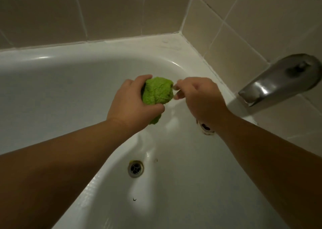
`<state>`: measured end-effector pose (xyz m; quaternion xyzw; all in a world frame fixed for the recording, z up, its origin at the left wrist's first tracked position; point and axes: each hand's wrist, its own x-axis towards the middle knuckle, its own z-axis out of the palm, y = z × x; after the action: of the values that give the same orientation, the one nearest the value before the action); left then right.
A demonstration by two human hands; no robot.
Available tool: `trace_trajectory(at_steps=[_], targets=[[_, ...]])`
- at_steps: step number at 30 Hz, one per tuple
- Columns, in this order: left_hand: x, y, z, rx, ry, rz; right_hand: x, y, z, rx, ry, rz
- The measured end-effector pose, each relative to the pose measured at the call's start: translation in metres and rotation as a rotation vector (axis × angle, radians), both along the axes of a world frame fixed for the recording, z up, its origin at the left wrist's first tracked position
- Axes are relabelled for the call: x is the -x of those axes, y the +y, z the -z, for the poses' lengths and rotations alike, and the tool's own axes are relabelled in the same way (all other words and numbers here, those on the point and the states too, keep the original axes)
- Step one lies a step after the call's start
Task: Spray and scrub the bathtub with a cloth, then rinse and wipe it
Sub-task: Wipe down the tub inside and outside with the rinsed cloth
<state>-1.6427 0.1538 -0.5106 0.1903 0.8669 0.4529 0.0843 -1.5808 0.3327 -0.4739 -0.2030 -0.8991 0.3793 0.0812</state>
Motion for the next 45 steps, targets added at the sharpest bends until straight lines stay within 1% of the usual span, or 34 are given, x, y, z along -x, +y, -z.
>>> trace_trajectory(at_steps=[2,3,5,8,9,11,14,18,20,21,23,25,27,28,30,32,33,34,35,37,38,39,41,43,45], targets=[[0.001,0.007,0.003,-0.121,-0.141,-0.072,0.011,0.034,0.003,-0.311,0.078,0.024],[0.001,0.012,0.006,-0.197,-0.215,-0.106,0.015,0.049,0.006,-0.430,0.048,-0.017],[0.000,0.021,0.011,-0.291,-0.282,-0.152,0.020,0.073,0.013,-0.555,-0.083,-0.122],[0.005,0.043,0.022,-0.335,-0.316,-0.212,0.028,0.086,0.020,-0.608,-0.171,-0.233],[0.007,0.051,0.026,-0.343,-0.332,-0.242,0.030,0.087,0.022,-0.606,-0.173,-0.251],[0.011,0.071,0.034,-0.389,-0.362,-0.308,0.032,0.092,0.027,-0.639,-0.111,-0.276],[0.015,0.101,0.044,-0.445,-0.319,-0.399,0.033,0.095,0.029,-0.642,-0.021,-0.289],[0.006,0.131,0.050,-0.582,-0.290,-0.568,0.035,0.091,0.028,-0.596,-0.066,-0.289],[0.000,0.141,0.053,-0.591,-0.267,-0.650,0.035,0.092,0.029,-0.626,-0.095,-0.298],[-0.002,0.146,0.055,-0.577,-0.250,-0.655,0.036,0.092,0.029,-0.642,-0.094,-0.300],[-0.006,0.155,0.056,-0.541,-0.273,-0.588,0.036,0.093,0.029,-0.654,-0.081,-0.301],[-0.010,0.158,0.059,-0.490,-0.327,-0.457,0.038,0.093,0.029,-0.650,-0.069,-0.299],[-0.009,0.148,0.065,-0.407,-0.326,-0.320,0.038,0.093,0.029,-0.649,-0.063,-0.304],[-0.006,0.141,0.067,-0.382,-0.309,-0.269,0.038,0.093,0.029,-0.650,-0.062,-0.305],[0.000,0.129,0.066,-0.403,-0.239,-0.219,0.039,0.092,0.028,-0.648,-0.065,-0.296],[0.005,0.129,0.064,-0.445,-0.140,-0.221,0.039,0.091,0.030,-0.649,-0.057,-0.278],[0.007,0.131,0.065,-0.455,-0.126,-0.246,0.039,0.092,0.031,-0.650,-0.044,-0.269],[0.008,0.134,0.070,-0.451,-0.153,-0.280,0.039,0.092,0.032,-0.654,-0.029,-0.265],[0.008,0.137,0.078,-0.424,-0.224,-0.316,0.040,0.092,0.033,-0.662,-0.017,-0.262],[0.001,0.139,0.094,-0.328,-0.467,-0.334,0.040,0.092,0.034,-0.682,-0.004,-0.264],[-0.005,0.138,0.097,-0.298,-0.535,-0.301,0.040,0.092,0.035,-0.687,-0.002,-0.266],[-0.011,0.138,0.096,-0.311,-0.527,-0.258,0.040,0.091,0.034,-0.688,-0.001,-0.261],[-0.011,0.139,0.080,-0.412,-0.362,-0.197,0.041,0.091,0.033,-0.688,-0.001,-0.245],[0.001,0.138,0.063,-0.469,-0.166,-0.231,0.040,0.092,0.034,-0.682,-0.007,-0.243],[0.017,0.136,0.062,-0.430,-0.027,-0.328,0.040,0.091,0.033,-0.685,0.004,-0.237]])
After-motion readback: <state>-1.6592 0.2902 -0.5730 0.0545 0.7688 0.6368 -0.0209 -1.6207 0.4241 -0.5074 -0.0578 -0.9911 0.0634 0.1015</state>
